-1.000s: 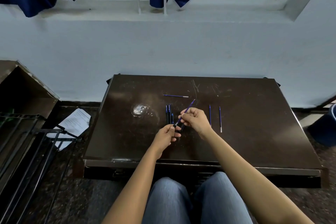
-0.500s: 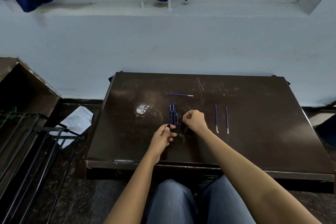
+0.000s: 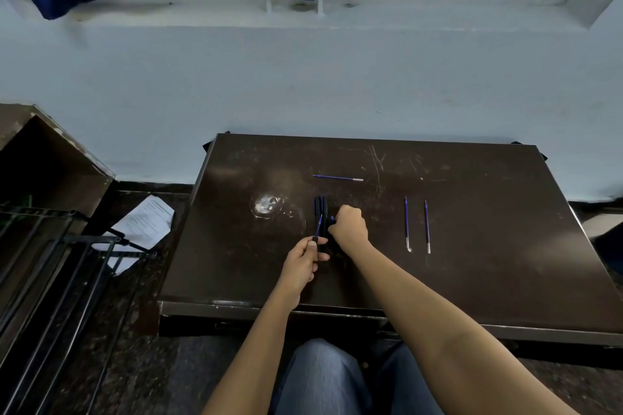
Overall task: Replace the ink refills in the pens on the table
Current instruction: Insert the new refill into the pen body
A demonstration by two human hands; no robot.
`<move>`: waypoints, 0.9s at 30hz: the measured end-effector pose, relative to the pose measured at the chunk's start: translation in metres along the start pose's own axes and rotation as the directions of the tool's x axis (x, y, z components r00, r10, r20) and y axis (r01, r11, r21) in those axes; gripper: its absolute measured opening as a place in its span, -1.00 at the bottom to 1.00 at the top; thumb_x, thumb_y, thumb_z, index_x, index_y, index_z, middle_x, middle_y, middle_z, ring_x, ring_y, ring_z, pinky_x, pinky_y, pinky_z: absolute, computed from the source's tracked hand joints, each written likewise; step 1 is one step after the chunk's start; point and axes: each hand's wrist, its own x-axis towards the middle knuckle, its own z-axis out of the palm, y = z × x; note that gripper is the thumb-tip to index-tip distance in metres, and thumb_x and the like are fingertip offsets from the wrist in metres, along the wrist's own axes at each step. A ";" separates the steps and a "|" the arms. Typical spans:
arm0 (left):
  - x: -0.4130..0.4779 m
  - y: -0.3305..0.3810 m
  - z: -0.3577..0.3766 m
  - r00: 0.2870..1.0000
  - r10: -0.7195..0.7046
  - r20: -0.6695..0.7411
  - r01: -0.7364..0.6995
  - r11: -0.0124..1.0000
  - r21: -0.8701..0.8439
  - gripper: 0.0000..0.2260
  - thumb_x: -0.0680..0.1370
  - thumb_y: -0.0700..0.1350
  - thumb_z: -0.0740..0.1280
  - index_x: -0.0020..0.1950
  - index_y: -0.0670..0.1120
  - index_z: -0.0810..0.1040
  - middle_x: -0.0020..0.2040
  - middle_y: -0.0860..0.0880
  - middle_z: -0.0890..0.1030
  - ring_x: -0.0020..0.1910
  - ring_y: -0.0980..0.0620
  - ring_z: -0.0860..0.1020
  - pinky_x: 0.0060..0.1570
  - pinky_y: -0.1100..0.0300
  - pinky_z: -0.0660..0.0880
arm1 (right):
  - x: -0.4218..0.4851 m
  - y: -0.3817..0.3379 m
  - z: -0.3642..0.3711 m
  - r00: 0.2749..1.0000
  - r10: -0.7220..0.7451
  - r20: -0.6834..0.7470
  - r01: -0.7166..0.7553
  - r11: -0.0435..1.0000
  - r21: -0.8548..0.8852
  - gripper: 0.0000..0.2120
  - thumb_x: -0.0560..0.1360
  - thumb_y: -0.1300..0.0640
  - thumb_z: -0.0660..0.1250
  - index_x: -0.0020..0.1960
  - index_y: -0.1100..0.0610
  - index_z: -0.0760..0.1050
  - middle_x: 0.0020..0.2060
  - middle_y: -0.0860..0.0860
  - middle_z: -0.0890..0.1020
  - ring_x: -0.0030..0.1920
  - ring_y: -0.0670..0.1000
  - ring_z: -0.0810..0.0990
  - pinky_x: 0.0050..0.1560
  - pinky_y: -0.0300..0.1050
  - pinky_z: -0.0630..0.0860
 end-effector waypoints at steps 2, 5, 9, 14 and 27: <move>-0.002 0.001 0.000 1.000 -0.003 0.000 0.003 1.000 0.006 -0.74 0.67 -0.08 0.08 0.20 -0.04 0.53 -0.21 0.01 0.58 -0.35 0.15 0.39 -0.35 0.28 0.32 | -0.002 0.001 -0.001 1.000 0.028 -0.012 -0.028 1.000 -0.006 -0.84 0.49 0.23 0.37 0.06 0.20 0.50 -0.06 0.12 0.61 -0.03 0.14 0.64 -0.02 0.07 0.63; -0.007 0.002 -0.002 1.000 0.003 0.000 -0.003 1.000 0.009 -0.75 0.67 -0.07 0.08 0.24 0.03 0.49 -0.20 0.01 0.60 -0.36 0.15 0.38 -0.37 0.29 0.32 | -0.002 0.005 -0.008 0.998 0.054 -0.016 -0.052 0.994 0.096 -0.86 0.47 0.20 0.40 0.00 0.21 0.52 -0.11 0.11 0.62 -0.07 0.11 0.65 -0.03 0.06 0.63; -0.015 0.008 -0.002 1.000 0.029 0.005 -0.029 1.000 0.007 -0.76 0.67 -0.08 0.08 0.25 0.14 0.45 -0.18 -0.01 0.61 -0.39 0.17 0.37 -0.41 0.29 0.31 | -0.009 0.004 -0.032 0.994 0.105 0.028 -0.101 0.804 0.587 -0.90 0.41 0.25 0.40 -0.27 0.23 0.53 -0.33 0.14 0.56 -0.32 0.03 0.54 -0.23 -0.05 0.57; -0.030 0.019 0.005 0.998 0.063 0.030 -0.064 0.998 0.028 -0.74 0.67 -0.09 0.08 0.26 0.13 0.46 -0.17 -0.02 0.60 -0.40 0.18 0.36 -0.42 0.31 0.29 | -0.039 0.003 -0.071 0.956 0.079 0.284 -0.295 0.293 0.909 -0.97 0.52 0.30 0.31 -0.10 0.23 0.51 -0.30 0.09 0.59 -0.32 -0.06 0.56 -0.27 -0.25 0.54; -0.081 0.045 0.023 0.976 0.172 0.131 -0.186 0.977 0.100 -0.73 0.66 -0.10 0.08 0.28 0.11 0.47 -0.21 0.00 0.61 -0.43 0.18 0.32 -0.44 0.33 0.28 | -0.108 0.017 -0.105 0.972 -0.135 0.195 -0.165 0.205 0.965 -0.96 0.56 0.33 0.26 0.01 0.28 0.46 -0.12 0.21 0.61 -0.08 0.13 0.66 -0.15 -0.03 0.68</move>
